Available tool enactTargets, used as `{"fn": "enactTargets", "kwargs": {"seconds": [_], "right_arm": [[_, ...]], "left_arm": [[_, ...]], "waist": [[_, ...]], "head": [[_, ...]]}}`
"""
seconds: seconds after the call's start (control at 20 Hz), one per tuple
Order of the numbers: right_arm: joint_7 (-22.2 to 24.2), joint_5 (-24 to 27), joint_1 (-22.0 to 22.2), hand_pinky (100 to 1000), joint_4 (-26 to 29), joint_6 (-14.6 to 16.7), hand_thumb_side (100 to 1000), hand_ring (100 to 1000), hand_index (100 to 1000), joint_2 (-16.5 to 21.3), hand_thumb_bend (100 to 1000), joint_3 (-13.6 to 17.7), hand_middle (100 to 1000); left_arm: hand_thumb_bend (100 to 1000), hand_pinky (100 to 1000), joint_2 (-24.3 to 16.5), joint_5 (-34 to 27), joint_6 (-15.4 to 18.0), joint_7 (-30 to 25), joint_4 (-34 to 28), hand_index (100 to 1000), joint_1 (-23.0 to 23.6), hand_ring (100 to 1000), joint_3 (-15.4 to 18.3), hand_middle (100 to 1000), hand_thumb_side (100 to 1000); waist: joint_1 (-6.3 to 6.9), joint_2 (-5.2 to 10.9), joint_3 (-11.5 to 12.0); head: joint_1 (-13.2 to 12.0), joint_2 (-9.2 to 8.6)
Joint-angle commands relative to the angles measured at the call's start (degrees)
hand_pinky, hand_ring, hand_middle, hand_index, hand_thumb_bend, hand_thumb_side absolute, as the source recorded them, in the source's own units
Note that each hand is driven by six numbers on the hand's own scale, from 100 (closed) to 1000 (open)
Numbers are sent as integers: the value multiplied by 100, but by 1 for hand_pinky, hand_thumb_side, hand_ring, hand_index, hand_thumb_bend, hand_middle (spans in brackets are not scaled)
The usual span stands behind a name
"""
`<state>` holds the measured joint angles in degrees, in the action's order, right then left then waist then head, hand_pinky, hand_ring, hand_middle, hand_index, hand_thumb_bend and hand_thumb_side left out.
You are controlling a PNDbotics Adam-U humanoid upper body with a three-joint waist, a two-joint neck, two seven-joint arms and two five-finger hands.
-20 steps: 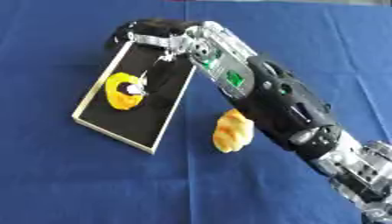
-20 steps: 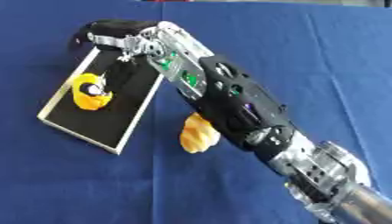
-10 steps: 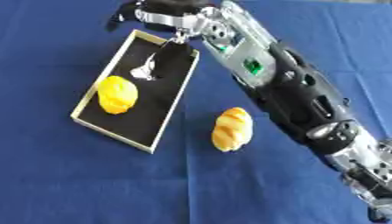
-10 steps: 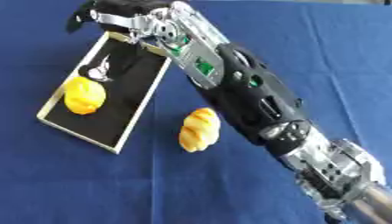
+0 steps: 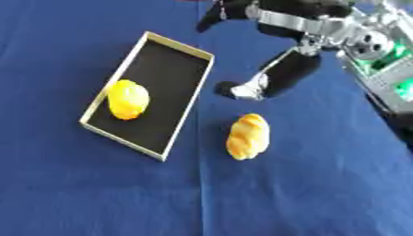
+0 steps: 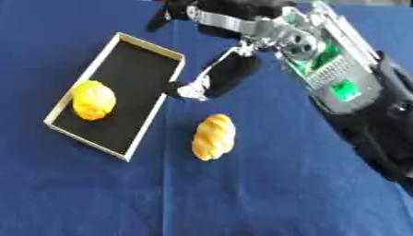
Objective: Pick up objects on the table and place them in the box.
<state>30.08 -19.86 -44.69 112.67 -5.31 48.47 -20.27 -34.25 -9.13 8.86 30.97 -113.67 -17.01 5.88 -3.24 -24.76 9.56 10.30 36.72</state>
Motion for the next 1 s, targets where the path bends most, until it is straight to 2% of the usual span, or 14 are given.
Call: {"fn": "enactTargets", "kwargs": {"seconds": [0.05,0.2,0.35,0.8,1.0], "right_arm": [[-34,111,289,919,189,181,366,944,883,590,401,113,845],[-98,102,744,918,192,257,366,945,883,817,404,129,845],[-154,73,1051,918,192,237,358,946,883,893,409,127,846],[-1,-279,1320,917,142,-99,347,950,887,778,422,-78,852],[-3,-392,1329,916,-88,-110,348,949,888,585,416,-206,853]], "left_arm": [[608,866,-161,16,1,9,-92,852,-21,834,70,795,742],[608,866,-155,14,-4,9,-92,851,-21,834,70,794,741],[606,866,-142,3,-10,0,-92,851,-32,834,59,793,742],[606,865,-85,-37,-20,-22,-92,848,-42,833,37,789,740],[605,864,-61,-58,-27,-36,-92,847,-49,833,23,793,740]], "waist": [[49,111,1],[61,96,1],[68,93,3],[90,75,34],[99,54,46]], "head": [[-40,15],[-54,9],[-53,0],[3,-48],[24,-48]]}}
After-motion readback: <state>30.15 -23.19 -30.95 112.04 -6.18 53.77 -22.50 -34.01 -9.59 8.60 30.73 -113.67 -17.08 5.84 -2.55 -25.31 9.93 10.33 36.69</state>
